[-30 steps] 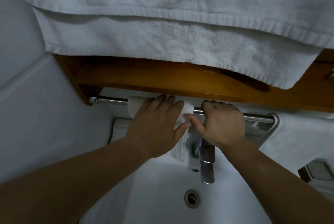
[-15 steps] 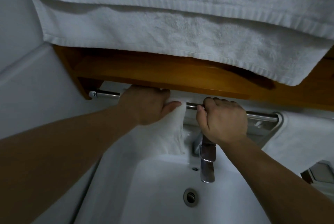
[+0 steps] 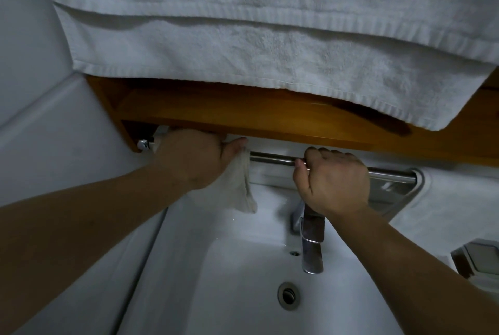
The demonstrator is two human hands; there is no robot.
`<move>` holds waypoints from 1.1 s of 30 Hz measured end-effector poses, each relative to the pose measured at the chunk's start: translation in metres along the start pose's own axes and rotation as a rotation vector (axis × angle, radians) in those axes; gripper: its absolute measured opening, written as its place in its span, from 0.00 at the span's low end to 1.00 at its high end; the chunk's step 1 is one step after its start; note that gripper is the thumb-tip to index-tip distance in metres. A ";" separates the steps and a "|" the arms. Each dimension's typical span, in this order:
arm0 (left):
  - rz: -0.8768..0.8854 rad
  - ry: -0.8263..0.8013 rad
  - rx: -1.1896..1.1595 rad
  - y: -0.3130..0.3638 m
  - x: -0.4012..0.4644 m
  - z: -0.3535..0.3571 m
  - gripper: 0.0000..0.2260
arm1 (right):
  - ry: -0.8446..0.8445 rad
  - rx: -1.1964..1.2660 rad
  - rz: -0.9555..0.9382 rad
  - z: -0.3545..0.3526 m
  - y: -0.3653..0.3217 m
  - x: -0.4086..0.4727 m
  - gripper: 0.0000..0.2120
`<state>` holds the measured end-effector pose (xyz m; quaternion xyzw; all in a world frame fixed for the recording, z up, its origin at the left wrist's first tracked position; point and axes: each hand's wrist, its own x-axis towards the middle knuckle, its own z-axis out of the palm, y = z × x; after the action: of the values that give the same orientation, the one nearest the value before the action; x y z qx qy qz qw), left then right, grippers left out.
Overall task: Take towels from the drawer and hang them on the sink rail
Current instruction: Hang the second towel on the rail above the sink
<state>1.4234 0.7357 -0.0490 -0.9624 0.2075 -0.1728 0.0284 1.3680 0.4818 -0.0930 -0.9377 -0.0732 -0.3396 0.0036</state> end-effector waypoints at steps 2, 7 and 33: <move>-0.051 0.051 -0.011 0.011 -0.013 -0.002 0.33 | 0.005 -0.001 0.001 0.000 0.000 0.000 0.20; -0.174 0.031 0.076 0.018 -0.036 0.016 0.31 | -0.009 -0.011 0.002 0.000 0.001 0.000 0.21; 0.124 -0.065 -0.015 -0.002 0.012 -0.004 0.35 | 0.013 -0.040 -0.002 0.003 0.001 -0.001 0.22</move>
<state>1.4332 0.7326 -0.0409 -0.9530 0.2670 -0.1377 0.0384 1.3692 0.4807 -0.0958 -0.9353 -0.0674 -0.3470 -0.0150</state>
